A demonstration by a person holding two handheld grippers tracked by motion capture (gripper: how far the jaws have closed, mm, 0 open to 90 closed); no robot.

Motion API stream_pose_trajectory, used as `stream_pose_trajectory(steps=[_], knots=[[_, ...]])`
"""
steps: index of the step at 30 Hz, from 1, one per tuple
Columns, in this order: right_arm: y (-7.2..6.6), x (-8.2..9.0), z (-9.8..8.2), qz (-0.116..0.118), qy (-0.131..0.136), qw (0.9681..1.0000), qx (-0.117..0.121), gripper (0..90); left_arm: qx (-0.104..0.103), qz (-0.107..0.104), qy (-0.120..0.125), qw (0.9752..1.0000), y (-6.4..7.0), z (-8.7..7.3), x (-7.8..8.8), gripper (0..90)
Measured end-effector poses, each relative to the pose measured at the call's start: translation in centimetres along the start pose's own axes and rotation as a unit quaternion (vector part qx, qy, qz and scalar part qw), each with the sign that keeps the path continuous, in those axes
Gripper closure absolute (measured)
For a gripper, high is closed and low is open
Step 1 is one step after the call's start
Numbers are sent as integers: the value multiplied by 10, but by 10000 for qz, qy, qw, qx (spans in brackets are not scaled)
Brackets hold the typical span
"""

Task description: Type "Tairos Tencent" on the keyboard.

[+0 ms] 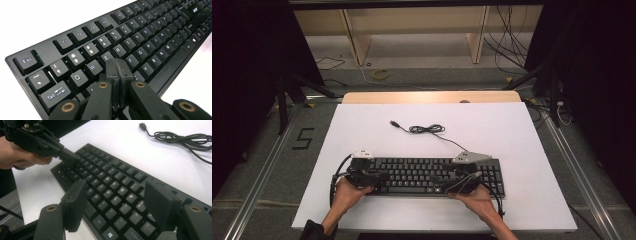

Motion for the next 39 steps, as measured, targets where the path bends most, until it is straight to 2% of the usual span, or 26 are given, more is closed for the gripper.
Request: stream_pose_trajectory(steps=[10,12,15,20,22,26,27,28,36,39], knots=[[-1,2,-2,-3,-31,10000,-3,361,22,21,-71,10000,-1,-1,-2,890],[-1,2,-3,5,-46,10000,3,361,-2,48,-175,9998,-1,-2,-3,891],[-2,3,-2,15,-23,10000,14,361,106,-5,-143,9998,-4,-2,-4,893],[-2,3,-2,0,-26,10000,16,361,24,36,-130,9999,-2,-2,-3,891],[-2,3,-2,1,-22,10000,16,361,64,32,-49,10000,-1,-1,-1,889],[-2,3,-2,6,-22,10000,14,361,140,-2,102,9998,-1,1,3,809],[-2,3,-2,5,-25,10000,10,361,97,-25,119,9999,-1,2,5,791],[-2,3,-2,3,-27,10000,4,361,165,-54,183,9997,0,2,6,764],[-4,1,-3,30,-47,10000,19,360,248,-181,421,9986,3,5,11,543],[-5,1,-3,34,-52,10000,17,360,256,-208,510,9982,4,5,13,489]])
Point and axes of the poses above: each handheld gripper's, and its own axes: x roughly backward along the jaws, z roughly out of its top, y roughly to its right, the point moved 2 cm from there along -x, roughly forward along the jaws, and after that the axes turned 7 degrees about y, right-handed, at the moved point
